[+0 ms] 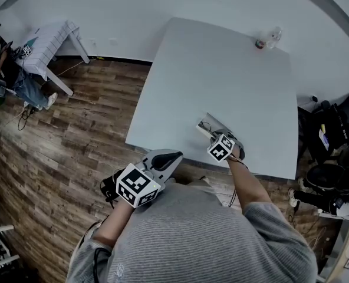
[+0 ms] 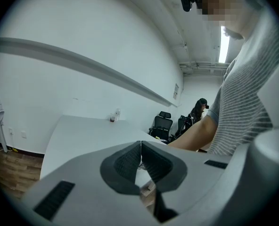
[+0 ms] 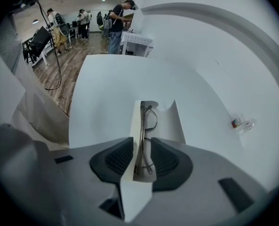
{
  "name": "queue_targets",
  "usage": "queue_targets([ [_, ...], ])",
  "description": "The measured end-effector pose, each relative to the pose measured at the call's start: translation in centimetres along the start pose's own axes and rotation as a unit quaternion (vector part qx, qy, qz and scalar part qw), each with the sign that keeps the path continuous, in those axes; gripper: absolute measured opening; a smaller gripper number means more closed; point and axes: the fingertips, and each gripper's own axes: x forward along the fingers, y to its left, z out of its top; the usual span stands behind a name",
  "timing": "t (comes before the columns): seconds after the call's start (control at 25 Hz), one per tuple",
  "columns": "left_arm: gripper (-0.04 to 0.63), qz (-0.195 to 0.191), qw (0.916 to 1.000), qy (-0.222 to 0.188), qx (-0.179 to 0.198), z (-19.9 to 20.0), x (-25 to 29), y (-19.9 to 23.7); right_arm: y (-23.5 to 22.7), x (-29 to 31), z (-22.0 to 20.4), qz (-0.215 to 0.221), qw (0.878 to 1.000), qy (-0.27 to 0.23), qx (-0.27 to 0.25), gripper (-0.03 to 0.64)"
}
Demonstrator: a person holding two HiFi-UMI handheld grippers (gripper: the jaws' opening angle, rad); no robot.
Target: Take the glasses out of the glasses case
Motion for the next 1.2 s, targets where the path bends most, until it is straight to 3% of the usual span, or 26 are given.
queue_targets([
  [0.6,0.013,0.016,0.9998,0.005,-0.008,-0.62,-0.85,0.13,-0.68,0.69,0.2,0.007,1.0,0.008,0.006,0.107],
  [1.04,0.013,0.012,0.9999,0.008,-0.007,-0.6,-0.72,0.09,0.1,0.89,0.48,0.057,0.998,0.023,0.006,0.035],
  [1.2,0.013,0.014,0.9999,0.006,-0.008,-0.65,-0.88,0.05,-0.39,0.72,0.44,0.039,0.999,0.028,-0.014,0.033],
])
